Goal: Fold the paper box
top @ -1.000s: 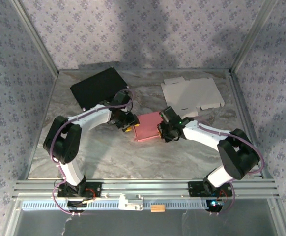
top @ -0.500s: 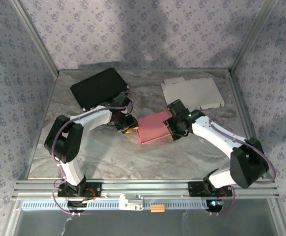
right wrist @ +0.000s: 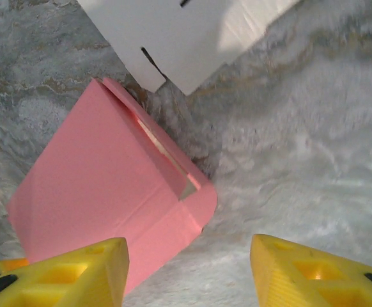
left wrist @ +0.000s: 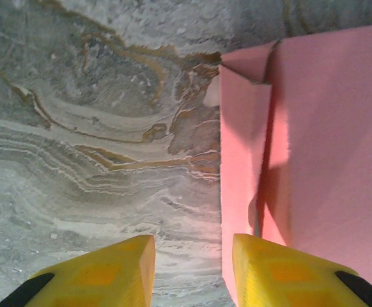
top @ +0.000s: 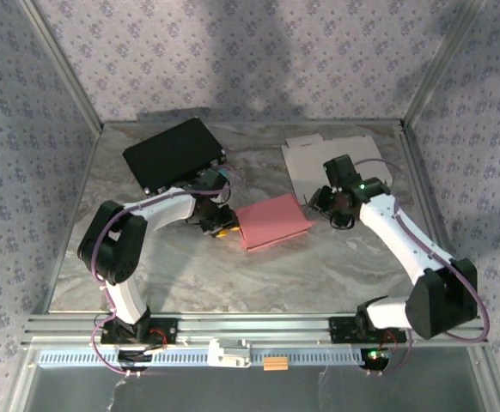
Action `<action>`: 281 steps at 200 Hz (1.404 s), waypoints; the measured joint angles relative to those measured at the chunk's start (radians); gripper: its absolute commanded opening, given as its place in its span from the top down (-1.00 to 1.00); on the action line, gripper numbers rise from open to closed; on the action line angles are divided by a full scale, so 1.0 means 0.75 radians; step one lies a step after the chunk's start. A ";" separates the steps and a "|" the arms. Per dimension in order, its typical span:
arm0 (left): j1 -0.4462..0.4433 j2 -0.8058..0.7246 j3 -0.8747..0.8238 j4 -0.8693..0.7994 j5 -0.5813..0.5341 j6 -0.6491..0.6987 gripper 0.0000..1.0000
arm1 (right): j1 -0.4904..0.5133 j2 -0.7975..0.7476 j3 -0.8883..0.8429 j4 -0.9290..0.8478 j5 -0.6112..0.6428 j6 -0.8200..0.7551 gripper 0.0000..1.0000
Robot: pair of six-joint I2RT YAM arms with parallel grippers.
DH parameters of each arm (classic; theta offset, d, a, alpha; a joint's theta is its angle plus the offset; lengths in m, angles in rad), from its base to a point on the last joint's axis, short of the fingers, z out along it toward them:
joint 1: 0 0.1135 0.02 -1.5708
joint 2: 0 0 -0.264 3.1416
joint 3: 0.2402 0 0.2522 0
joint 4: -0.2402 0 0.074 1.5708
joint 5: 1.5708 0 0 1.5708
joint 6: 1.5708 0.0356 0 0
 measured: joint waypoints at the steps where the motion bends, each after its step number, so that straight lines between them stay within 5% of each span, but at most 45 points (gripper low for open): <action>1: 0.001 0.000 -0.001 0.000 0.000 0.000 0.25 | -0.005 0.007 0.005 0.000 -0.003 -0.022 -0.08; 41: 0.006 0.000 -0.002 0.038 0.001 -0.001 0.23 | -0.047 0.240 0.161 -0.020 -0.097 -0.430 -0.10; 87: 0.006 -0.035 -0.003 0.058 -0.020 -0.011 0.18 | -0.037 0.483 0.272 -0.032 -0.176 -0.647 -0.02; 216: -0.004 0.028 0.019 0.076 0.010 -0.063 0.12 | -0.017 0.694 0.274 -0.054 -0.249 -0.761 0.13; 281: -0.007 0.028 0.021 0.084 0.009 -0.071 0.37 | 0.001 0.692 0.238 -0.021 -0.277 -0.749 0.22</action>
